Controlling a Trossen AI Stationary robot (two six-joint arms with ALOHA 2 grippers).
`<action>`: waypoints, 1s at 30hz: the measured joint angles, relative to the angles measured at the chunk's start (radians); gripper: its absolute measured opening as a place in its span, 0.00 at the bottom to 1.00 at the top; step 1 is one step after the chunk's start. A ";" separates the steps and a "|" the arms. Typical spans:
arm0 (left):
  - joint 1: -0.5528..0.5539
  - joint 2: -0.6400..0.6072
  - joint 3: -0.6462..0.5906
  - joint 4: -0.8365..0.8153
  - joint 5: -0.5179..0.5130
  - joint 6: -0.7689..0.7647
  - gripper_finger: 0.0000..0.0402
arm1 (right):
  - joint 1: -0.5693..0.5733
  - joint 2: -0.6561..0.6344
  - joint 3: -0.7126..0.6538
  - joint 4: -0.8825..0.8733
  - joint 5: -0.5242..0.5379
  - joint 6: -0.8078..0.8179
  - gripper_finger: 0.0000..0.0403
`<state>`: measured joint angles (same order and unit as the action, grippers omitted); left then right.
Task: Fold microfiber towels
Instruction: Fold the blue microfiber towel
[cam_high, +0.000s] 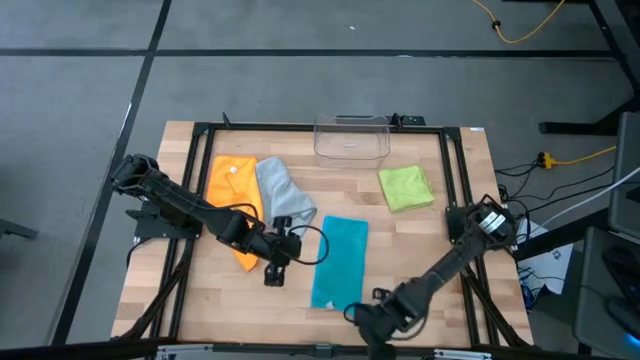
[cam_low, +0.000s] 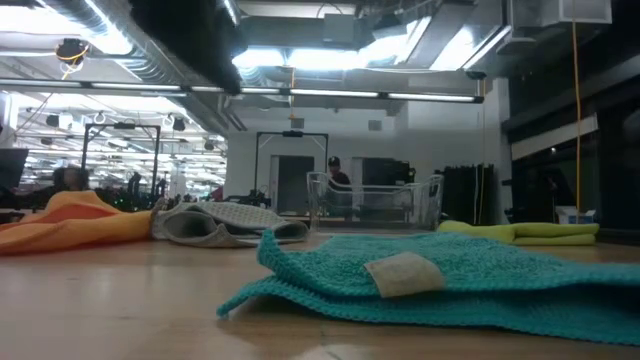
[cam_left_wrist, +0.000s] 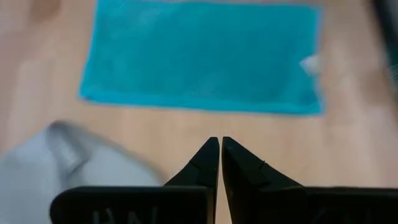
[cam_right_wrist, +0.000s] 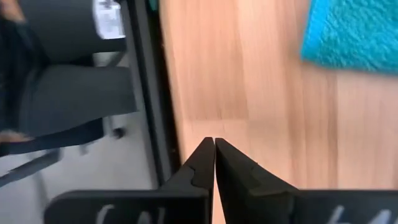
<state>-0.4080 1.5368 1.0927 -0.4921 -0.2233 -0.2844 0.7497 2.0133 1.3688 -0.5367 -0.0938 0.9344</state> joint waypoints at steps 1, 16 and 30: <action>0.000 0.000 0.000 0.030 0.014 0.005 0.03 | 0.015 -0.004 0.000 -0.023 0.035 0.000 0.04; 0.000 0.012 0.000 0.210 0.009 -0.047 0.12 | 0.167 -0.154 -0.091 -0.295 0.467 0.003 0.05; 0.069 0.035 0.000 0.189 0.007 0.105 0.48 | 0.154 -0.184 -0.176 -0.118 0.494 0.014 0.05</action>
<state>-0.3387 1.5719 1.0927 -0.3027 -0.2162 -0.1792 0.9041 1.8290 1.1931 -0.6544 0.4005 0.9488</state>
